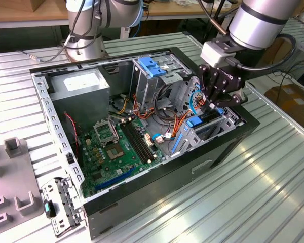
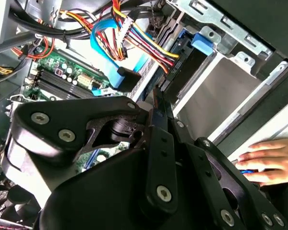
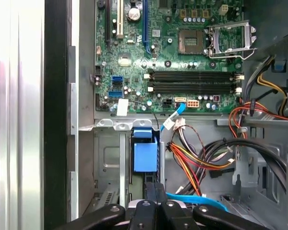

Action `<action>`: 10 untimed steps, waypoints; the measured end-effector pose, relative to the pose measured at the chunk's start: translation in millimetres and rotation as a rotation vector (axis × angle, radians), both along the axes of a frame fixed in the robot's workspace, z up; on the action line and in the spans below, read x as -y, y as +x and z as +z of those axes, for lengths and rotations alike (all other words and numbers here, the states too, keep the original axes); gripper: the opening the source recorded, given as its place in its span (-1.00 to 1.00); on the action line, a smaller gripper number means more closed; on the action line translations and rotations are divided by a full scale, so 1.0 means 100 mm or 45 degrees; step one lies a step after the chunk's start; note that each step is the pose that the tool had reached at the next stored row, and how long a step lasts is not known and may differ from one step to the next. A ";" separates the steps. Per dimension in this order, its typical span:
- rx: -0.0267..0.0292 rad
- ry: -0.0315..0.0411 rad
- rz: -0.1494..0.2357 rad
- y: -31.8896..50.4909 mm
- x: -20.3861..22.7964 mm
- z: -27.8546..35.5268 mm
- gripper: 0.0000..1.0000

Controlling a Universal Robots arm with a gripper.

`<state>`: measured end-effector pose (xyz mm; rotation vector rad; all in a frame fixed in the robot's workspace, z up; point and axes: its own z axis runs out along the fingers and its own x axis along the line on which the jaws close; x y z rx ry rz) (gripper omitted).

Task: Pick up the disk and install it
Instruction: 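Insert the second disk wire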

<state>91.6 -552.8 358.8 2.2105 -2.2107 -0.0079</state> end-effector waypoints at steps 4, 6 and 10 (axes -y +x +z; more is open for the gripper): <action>-0.0001 -0.0001 0.000 0.000 -0.006 0.164 -0.79; -0.0001 -0.0007 0.000 0.001 -0.024 0.252 -0.79; -0.0002 -0.0424 0.000 0.010 -0.094 0.319 -0.79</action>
